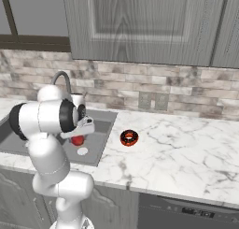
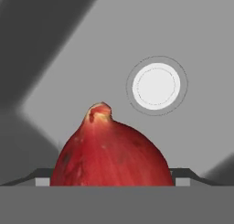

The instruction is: Turn on the sink faucet. Then move the onion from the counter to the sink. Turn off the sink. Move the vegetable from the sink to the pot next to the stove. Finally move the pot to the rear right burner.

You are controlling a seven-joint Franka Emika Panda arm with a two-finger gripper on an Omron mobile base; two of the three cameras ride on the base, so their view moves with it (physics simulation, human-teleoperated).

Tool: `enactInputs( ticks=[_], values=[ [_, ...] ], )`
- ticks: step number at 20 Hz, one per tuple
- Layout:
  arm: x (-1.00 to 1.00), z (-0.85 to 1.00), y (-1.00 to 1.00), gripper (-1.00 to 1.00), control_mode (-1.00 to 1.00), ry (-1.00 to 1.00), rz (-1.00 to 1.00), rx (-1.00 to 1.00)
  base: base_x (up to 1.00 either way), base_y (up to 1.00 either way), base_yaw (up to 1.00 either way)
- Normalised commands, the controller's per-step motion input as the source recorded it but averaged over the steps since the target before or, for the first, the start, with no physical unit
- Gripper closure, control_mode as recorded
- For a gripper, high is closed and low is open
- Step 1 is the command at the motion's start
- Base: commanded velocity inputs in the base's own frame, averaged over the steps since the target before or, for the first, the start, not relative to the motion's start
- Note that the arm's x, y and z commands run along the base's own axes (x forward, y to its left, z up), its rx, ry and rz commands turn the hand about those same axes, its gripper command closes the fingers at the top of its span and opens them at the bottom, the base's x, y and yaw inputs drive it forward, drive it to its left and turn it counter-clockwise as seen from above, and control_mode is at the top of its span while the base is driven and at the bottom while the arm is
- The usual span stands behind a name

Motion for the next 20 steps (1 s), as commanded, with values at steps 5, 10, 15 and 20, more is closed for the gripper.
enactInputs(
  ticks=[5,10,15,20],
  values=[
    [0.41,-0.3,0.01,1.0,-1.0,0.07,0.0,-0.01,0.0,0.0,0.0],
    [0.37,-0.35,0.01,1.0,-1.0,0.07,0.0,0.0,0.0,0.0,0.0],
    [0.31,-0.3,0.06,1.0,-1.0,0.04,0.0,0.0,0.0,0.0,0.0],
    [0.15,-0.2,0.14,1.0,-1.0,0.03,-0.02,-0.05,0.0,0.0,0.0]
  ],
)
